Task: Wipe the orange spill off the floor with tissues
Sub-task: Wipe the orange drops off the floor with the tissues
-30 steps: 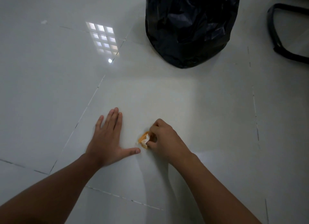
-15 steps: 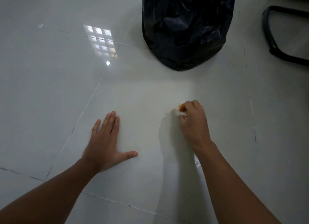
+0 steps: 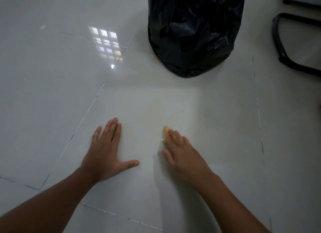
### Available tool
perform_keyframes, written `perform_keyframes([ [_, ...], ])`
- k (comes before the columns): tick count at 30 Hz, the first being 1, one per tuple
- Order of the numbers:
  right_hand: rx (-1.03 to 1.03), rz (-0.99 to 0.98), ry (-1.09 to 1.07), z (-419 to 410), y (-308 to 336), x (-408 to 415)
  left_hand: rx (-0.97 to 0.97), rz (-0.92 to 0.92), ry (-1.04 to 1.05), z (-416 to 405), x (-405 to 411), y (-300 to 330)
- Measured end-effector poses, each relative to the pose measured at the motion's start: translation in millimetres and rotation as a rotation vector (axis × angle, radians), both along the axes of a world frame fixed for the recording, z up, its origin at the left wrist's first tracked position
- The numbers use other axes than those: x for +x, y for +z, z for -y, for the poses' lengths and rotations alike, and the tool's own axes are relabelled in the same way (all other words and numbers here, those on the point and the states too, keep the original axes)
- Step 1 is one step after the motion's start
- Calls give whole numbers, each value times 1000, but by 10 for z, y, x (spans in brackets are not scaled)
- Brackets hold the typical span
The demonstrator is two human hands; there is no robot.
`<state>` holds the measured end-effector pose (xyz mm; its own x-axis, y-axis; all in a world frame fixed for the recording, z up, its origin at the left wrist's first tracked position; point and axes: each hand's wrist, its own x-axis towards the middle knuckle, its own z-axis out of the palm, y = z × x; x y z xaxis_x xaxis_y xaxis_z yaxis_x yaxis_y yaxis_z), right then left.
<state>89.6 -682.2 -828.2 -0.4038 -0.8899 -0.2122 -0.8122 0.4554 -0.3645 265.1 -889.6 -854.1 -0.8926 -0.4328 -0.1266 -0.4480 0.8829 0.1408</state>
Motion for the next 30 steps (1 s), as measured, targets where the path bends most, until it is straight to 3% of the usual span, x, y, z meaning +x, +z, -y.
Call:
perform_keyframes([
  [2, 30, 17, 98, 25, -44, 180, 1, 2, -2, -1, 2, -6],
  [8, 30, -94, 77, 382, -59, 29, -5, 3, -9, 3, 0, -18],
  [14, 93, -174, -139, 526, -90, -719, -12, 22, -7, 9, -3, -18],
  [17, 96, -111, -262, 273, -82, -1007, -13, 27, -12, 5, -6, -8],
  [24, -171, 4, -158, -336, -106, -459, -6, 17, -14, -11, -7, 18],
  [30, -555, -166, -210, -379, -47, -269, -5, 7, -15, -21, -11, 31],
])
